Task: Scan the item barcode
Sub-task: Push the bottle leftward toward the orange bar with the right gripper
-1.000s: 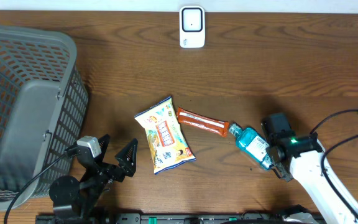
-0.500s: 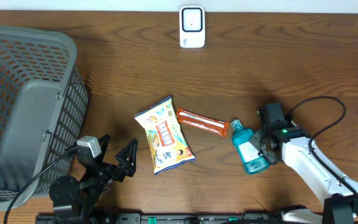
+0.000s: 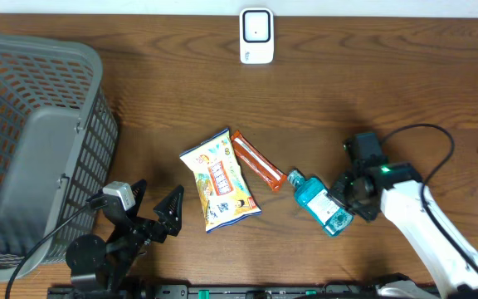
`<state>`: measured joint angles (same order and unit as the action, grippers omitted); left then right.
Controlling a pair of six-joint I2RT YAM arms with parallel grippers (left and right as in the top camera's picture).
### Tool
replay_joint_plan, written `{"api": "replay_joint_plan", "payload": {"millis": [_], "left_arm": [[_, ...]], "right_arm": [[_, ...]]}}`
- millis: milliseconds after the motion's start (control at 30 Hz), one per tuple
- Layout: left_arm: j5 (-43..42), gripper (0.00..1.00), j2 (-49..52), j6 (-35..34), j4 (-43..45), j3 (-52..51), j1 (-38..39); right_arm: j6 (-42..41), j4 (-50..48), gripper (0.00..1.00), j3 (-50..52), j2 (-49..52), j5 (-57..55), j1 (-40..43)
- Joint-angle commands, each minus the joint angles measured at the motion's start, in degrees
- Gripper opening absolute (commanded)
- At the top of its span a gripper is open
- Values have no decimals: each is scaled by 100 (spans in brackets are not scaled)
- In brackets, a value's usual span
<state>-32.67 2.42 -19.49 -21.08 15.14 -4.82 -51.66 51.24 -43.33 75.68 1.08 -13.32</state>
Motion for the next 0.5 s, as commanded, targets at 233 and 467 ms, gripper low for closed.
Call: {"api": "replay_joint_plan", "payload": {"millis": [233, 467], "left_arm": [[-35, 98, -31, 11, 9, -4, -20], [-35, 98, -31, 11, 9, -4, -20]], "right_arm": [[-621, 916, 2, 245, -608, -1049, -28], [-619, 560, 1, 761, -411, -573, -28]]}}
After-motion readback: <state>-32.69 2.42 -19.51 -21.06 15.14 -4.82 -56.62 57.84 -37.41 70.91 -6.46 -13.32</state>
